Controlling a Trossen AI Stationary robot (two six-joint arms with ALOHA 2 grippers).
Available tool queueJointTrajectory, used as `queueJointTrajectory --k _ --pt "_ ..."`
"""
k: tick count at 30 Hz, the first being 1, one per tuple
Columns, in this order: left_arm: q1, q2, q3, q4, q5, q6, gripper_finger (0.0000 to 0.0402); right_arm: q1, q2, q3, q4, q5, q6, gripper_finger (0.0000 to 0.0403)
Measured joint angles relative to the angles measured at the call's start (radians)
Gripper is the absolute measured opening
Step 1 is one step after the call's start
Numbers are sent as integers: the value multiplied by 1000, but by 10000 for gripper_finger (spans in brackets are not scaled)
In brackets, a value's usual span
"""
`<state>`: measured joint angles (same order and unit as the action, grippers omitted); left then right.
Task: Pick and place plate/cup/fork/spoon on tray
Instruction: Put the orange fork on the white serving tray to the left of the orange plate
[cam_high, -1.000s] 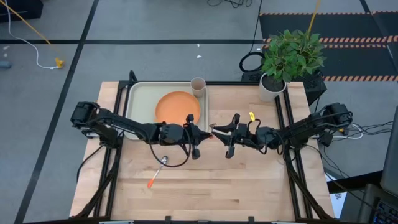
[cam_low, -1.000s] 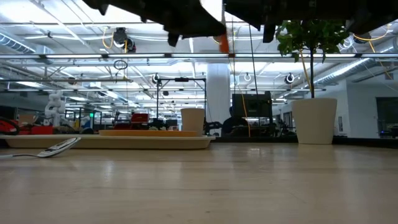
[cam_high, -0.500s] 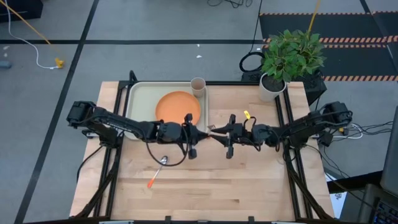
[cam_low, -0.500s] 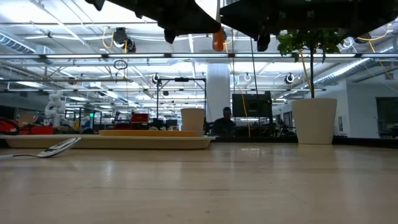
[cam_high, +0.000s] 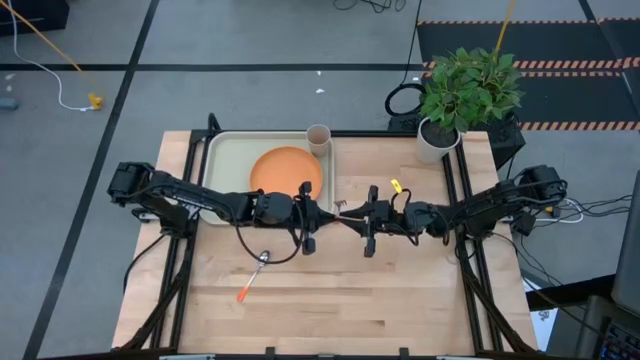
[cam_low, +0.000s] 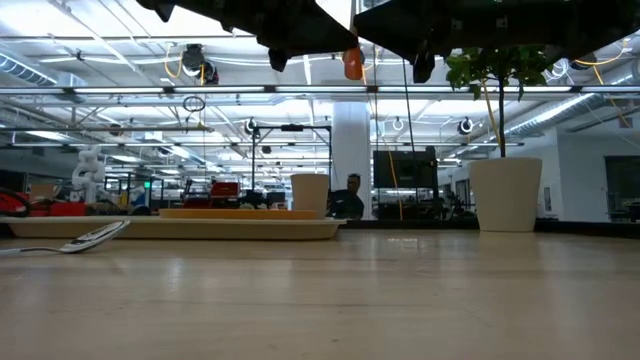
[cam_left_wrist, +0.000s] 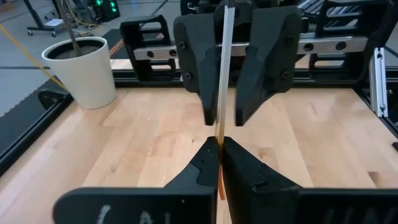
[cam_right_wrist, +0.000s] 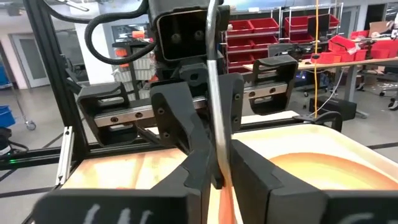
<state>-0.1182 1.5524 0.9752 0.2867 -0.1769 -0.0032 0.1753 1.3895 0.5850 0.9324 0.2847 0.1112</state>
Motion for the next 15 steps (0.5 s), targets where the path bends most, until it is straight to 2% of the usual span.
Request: queueJointTrajectory --k 8,15 --pt "0 0 0 20 11 -2 5 0 4 0 8 0 0 34" --pt "-1 -1 -1 10 12 -7 6 0 84 -2 132 3 -5 9"
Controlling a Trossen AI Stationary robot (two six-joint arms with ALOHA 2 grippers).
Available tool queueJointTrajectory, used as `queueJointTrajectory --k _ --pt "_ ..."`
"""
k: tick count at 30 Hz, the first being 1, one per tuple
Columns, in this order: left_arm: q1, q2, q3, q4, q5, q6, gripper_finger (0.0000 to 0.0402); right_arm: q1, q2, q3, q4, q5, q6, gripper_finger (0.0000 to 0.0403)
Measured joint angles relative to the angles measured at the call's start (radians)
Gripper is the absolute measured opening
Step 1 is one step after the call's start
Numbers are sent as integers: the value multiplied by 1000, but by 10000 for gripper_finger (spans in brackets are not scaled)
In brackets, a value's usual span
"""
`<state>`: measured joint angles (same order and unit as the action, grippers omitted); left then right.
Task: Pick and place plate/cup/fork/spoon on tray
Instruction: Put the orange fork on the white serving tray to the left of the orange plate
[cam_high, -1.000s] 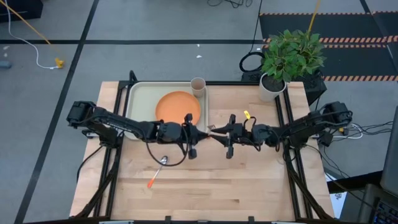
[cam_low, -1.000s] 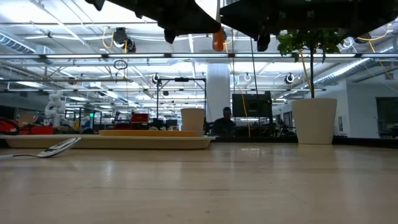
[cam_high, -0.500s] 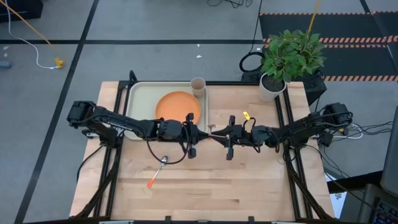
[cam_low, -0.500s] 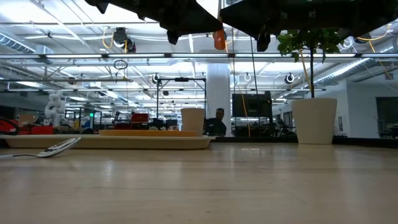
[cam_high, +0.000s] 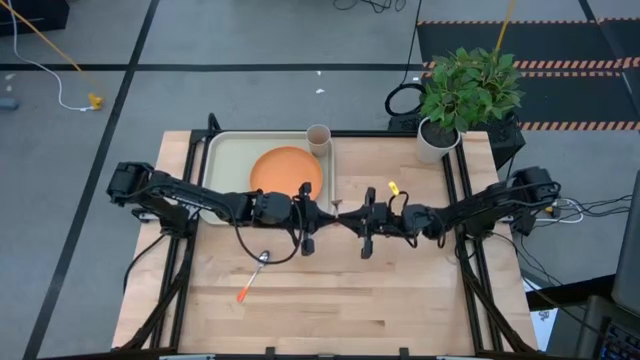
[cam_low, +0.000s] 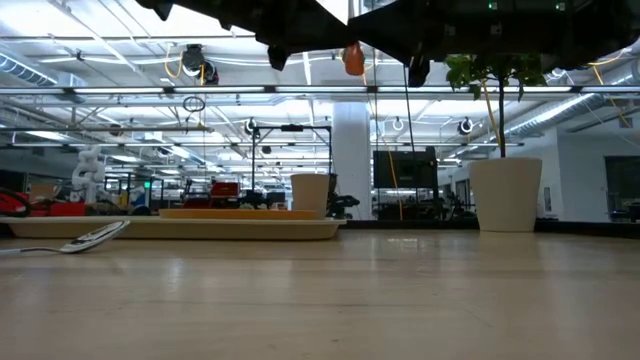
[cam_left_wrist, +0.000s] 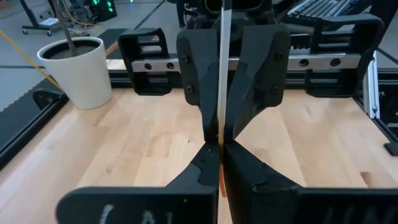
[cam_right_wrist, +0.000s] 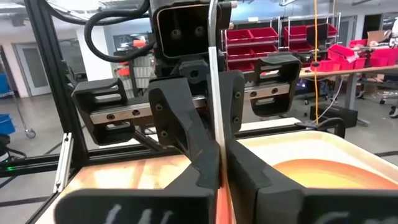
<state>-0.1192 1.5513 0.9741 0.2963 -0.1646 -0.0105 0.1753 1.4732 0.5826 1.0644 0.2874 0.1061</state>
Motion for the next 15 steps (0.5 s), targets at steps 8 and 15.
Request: queueJointTrajectory --k 8,15 --pt "2 1 0 -10 -1 -18 44 -12 14 0 21 -3 2 1" --pt "-2 -11 1 -58 -10 -47 106 -13 12 3 23 29 -27 0"
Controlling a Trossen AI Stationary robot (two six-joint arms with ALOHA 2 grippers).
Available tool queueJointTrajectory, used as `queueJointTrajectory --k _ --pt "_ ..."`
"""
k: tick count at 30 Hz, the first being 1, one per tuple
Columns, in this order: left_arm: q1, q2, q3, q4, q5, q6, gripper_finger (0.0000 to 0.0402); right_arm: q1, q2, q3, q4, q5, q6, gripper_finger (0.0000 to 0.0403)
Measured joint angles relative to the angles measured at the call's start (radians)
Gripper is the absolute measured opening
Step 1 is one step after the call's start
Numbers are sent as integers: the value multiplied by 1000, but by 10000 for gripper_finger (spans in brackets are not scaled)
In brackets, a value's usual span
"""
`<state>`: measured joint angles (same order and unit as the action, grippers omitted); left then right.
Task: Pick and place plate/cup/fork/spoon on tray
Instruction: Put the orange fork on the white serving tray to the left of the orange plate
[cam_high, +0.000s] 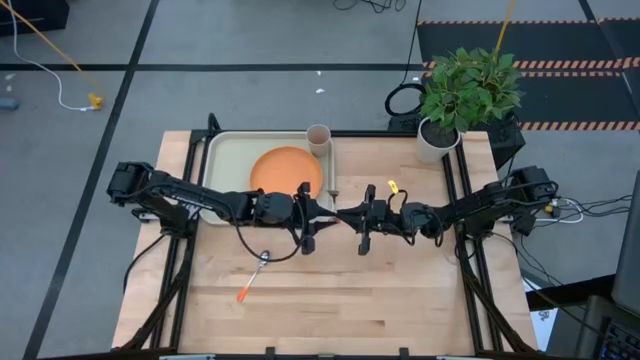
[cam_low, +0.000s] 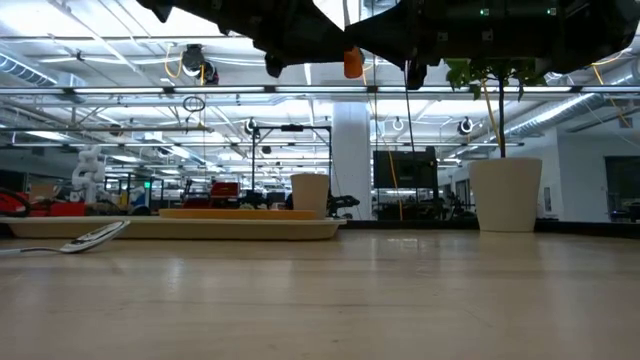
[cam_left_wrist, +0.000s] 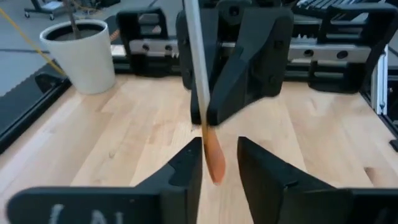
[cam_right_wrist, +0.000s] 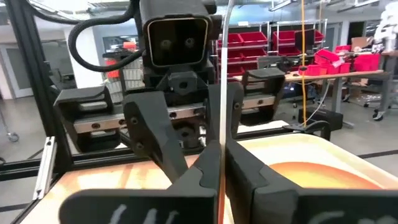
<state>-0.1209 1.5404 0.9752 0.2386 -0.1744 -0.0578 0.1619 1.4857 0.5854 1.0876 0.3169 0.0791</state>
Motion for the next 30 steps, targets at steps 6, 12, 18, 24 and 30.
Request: queueJointTrajectory --k 6,12,18,24,30 --pt "-13 -74 1 -138 -77 -62 127 12 -4 0 -8 116 -47 0" --pt "-66 -123 3 -124 -224 -90 128 36 14 0 -4 270 -75 0" --pt "-128 -77 1 10 -465 -29 129 59 41 21 20 331 -123 0" --pt "-147 -10 0 210 -578 23 129 100 92 94 22 428 -231 0" --pt "-146 11 0 317 -623 66 129 115 103 114 25 495 -265 0"
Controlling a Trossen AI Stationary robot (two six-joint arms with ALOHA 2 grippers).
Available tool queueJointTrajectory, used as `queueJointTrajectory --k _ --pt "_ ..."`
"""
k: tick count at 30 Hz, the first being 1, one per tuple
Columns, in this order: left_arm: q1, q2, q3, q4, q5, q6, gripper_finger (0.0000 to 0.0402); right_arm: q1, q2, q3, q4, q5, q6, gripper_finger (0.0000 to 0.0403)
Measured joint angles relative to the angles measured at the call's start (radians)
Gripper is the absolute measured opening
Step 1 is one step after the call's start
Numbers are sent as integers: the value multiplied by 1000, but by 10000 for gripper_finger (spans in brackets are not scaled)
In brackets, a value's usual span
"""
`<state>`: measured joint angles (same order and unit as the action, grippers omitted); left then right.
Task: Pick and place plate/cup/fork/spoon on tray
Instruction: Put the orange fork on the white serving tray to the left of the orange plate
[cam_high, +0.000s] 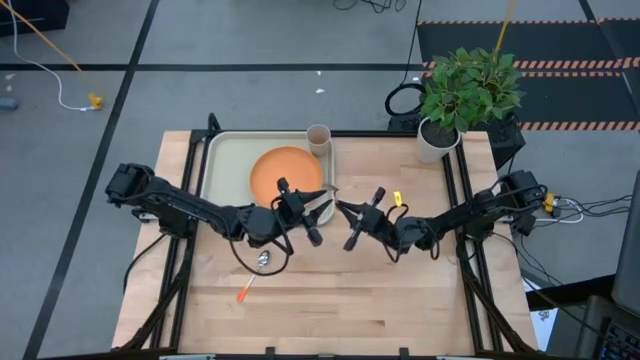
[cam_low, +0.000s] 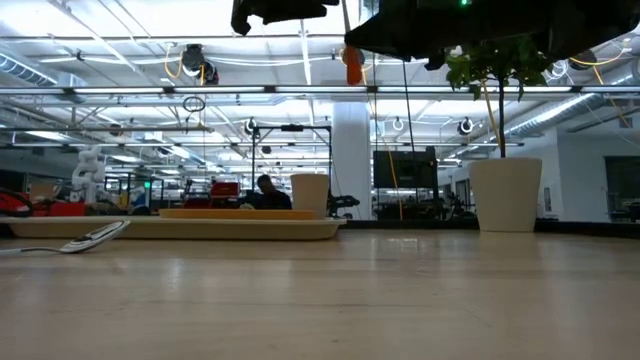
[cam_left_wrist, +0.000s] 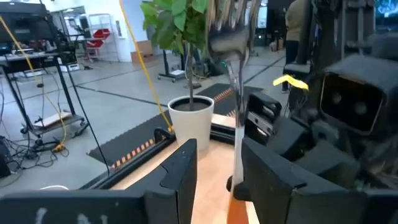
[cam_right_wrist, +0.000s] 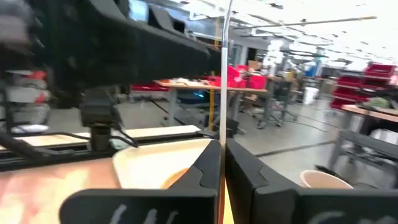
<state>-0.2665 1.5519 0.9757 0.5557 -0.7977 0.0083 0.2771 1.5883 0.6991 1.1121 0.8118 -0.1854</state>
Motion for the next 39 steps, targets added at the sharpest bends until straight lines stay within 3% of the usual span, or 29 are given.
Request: queueJointTrajectory --k 14,23,28,39 --pt "23 43 3 177 9 27 129 -1 0 0 15 104 -91 0" --pt "45 144 1 351 11 113 129 -13 0 0 13 106 -133 0" --pt "46 147 0 367 11 157 127 -15 0 -2 13 108 -145 0" --pt "46 147 0 367 11 201 45 -18 0 -3 13 103 -168 0"
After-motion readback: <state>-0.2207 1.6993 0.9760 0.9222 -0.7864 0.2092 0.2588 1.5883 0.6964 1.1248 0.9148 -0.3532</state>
